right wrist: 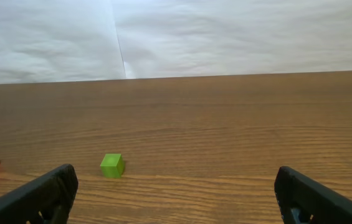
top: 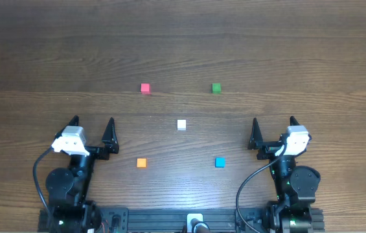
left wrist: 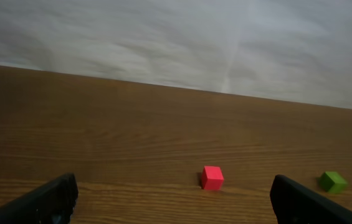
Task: Stack Cubes
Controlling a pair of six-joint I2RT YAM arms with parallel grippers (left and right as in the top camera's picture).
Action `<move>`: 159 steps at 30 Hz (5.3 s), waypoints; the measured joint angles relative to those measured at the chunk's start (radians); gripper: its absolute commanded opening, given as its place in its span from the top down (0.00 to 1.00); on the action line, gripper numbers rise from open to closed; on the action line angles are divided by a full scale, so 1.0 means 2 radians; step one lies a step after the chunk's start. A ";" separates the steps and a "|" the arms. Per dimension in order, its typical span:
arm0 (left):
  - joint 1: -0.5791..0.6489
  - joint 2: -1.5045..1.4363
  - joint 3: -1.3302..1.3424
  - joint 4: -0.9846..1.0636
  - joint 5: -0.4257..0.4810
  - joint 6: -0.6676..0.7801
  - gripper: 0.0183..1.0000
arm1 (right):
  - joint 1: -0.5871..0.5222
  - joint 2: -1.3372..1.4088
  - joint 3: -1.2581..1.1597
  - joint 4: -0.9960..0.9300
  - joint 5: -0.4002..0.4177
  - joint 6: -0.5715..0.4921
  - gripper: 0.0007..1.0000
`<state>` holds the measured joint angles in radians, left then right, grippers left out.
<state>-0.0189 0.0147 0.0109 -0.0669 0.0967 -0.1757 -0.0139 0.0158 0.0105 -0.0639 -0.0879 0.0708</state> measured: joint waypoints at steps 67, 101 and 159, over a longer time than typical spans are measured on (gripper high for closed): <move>0.000 0.000 0.000 0.000 0.000 0.000 0.00 | 0.000 0.000 0.000 0.000 0.000 0.000 0.01; 0.000 0.073 0.179 -0.173 0.003 -0.041 0.00 | -0.001 0.000 0.000 -0.001 0.000 0.000 0.01; -0.141 0.975 0.622 -0.223 0.000 -0.039 0.08 | -0.003 0.000 0.000 -0.001 0.000 0.000 0.01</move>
<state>-0.3000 1.9652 1.2541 -0.5121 0.0959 -0.2539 -0.0193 0.0158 0.0105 -0.0654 -0.0872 0.0711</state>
